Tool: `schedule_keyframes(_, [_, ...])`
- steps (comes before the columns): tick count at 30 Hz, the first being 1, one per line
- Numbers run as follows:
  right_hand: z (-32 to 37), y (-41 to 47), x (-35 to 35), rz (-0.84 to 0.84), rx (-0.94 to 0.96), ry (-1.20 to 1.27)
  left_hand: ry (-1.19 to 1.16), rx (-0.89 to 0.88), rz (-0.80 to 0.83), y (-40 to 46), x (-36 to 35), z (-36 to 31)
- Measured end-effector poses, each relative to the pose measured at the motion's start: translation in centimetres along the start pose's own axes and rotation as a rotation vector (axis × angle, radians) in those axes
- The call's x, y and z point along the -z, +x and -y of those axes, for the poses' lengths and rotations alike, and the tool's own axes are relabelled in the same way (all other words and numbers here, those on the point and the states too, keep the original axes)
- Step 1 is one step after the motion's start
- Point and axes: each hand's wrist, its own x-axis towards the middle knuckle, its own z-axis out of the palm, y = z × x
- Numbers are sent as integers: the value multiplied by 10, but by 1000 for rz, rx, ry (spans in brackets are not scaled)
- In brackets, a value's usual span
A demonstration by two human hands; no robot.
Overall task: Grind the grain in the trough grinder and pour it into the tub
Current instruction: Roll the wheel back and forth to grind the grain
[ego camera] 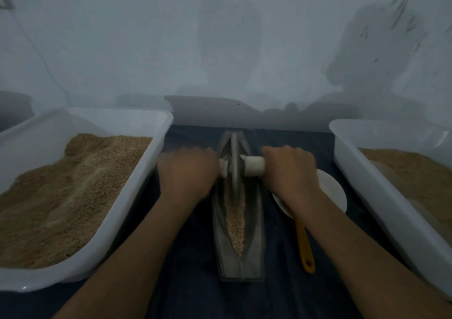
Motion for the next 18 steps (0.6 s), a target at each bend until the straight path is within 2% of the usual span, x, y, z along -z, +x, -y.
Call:
schedule_keyframes(5, [-11, -76, 11, -190, 146, 23, -191, -41, -105, -69, 31, 13])
schedule_keyframes(10, [-4, -38, 4, -66, 87, -55, -50, -66, -6, -38, 13, 5])
schedule_keyframes(14, [0, 31, -4, 65, -24, -26, -40, 111, 70, 25, -7, -1])
schedule_keyframes(18, [-1, 27, -8, 39, -48, 27, -78, 112, 81, 30, 0, -8])
